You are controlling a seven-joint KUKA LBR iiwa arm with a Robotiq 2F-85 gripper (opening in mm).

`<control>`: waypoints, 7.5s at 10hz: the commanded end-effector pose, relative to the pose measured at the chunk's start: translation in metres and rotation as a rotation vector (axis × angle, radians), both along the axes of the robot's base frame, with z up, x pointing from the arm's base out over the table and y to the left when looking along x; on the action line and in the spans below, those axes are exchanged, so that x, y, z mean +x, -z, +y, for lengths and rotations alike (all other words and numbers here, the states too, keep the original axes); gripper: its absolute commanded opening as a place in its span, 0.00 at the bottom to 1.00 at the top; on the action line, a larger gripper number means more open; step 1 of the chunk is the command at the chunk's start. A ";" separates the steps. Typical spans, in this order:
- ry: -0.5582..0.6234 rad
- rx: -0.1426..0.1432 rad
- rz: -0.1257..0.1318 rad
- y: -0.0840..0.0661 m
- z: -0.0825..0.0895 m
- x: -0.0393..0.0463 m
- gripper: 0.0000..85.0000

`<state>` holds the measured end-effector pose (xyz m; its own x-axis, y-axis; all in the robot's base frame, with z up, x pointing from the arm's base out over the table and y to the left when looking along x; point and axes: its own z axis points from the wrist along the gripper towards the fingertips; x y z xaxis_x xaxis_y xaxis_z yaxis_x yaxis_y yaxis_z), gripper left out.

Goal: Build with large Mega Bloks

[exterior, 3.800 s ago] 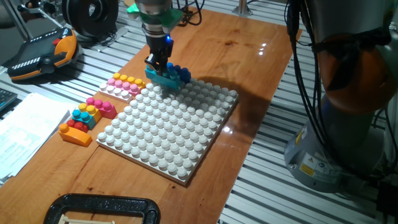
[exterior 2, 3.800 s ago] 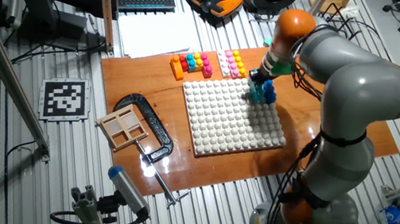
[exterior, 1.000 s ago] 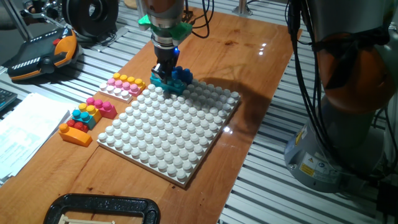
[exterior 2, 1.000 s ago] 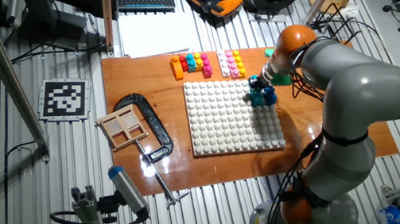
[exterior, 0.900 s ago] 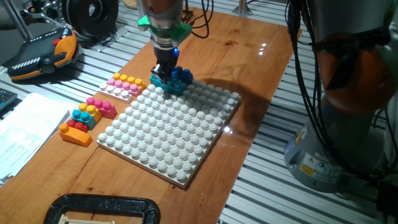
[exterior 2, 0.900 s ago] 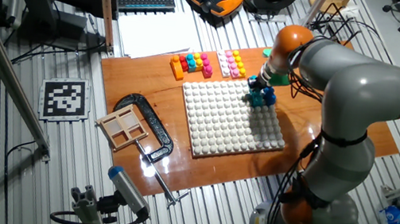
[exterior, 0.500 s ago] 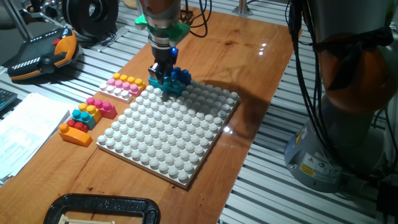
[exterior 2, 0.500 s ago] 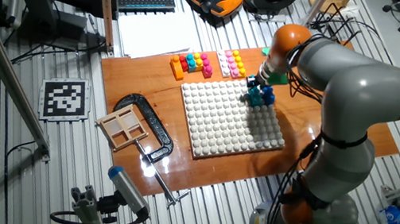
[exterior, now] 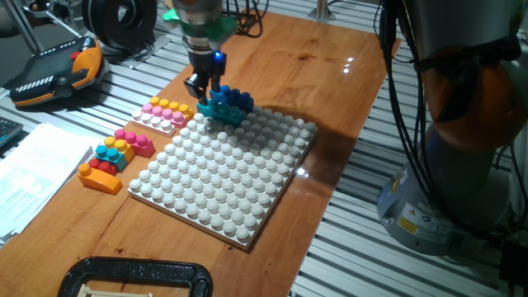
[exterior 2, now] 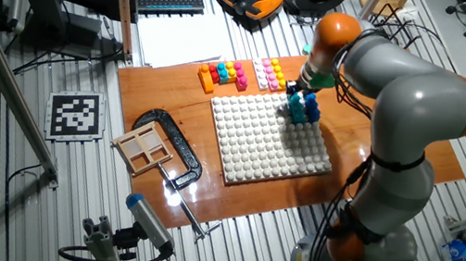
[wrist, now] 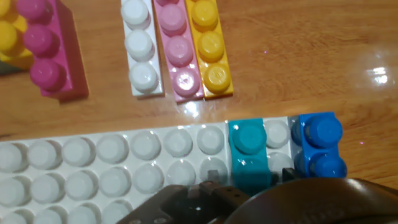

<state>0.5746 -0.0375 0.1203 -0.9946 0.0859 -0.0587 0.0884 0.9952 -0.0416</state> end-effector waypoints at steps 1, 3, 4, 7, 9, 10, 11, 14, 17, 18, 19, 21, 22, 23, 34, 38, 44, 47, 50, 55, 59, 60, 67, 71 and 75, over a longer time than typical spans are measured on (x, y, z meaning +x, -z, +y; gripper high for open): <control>0.000 0.008 -0.001 0.000 0.000 0.0050 0.60; -0.017 0.014 -0.003 0.002 -0.005 0.0161 0.60; -0.023 0.012 -0.001 0.001 -0.007 0.0208 0.60; -0.019 -0.002 0.022 0.001 -0.007 0.0208 0.60; 0.003 0.011 0.033 0.001 -0.007 0.0208 0.60; 0.003 -0.002 0.031 0.001 -0.007 0.0208 0.60; -0.006 0.007 0.039 0.001 -0.007 0.0208 0.60; -0.008 0.019 0.033 0.001 -0.007 0.0208 0.60; -0.012 0.025 0.012 0.010 -0.004 0.0590 0.60; -0.018 0.032 0.010 0.012 -0.006 0.0683 0.60; -0.025 0.035 0.005 0.014 -0.008 0.0770 0.60; -0.031 0.036 -0.012 0.020 -0.011 0.0899 0.60; -0.031 0.036 -0.021 0.022 -0.012 0.0930 0.60; -0.036 0.040 -0.020 0.023 -0.012 0.0938 0.60; -0.030 0.040 -0.035 0.033 0.003 0.1129 0.60; -0.043 0.047 -0.049 0.044 0.003 0.1294 0.60; -0.066 0.046 -0.056 0.060 0.002 0.1342 0.60; -0.073 0.051 -0.061 0.068 0.002 0.1356 0.60; -0.076 0.053 -0.065 0.073 0.002 0.1358 0.40; -0.078 0.048 -0.073 0.075 0.004 0.1344 0.40; -0.093 0.013 -0.059 0.065 0.006 0.1344 0.00; -0.085 0.009 -0.056 0.056 0.006 0.1365 0.00; -0.030 0.025 0.012 0.002 0.006 0.1120 0.00; -0.003 0.040 0.002 0.002 0.010 0.0913 0.00; -0.005 0.070 -0.010 0.002 0.010 0.0913 0.00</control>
<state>0.6659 -0.0271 0.1182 -0.9943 0.0855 -0.0630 0.0838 0.9961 0.0284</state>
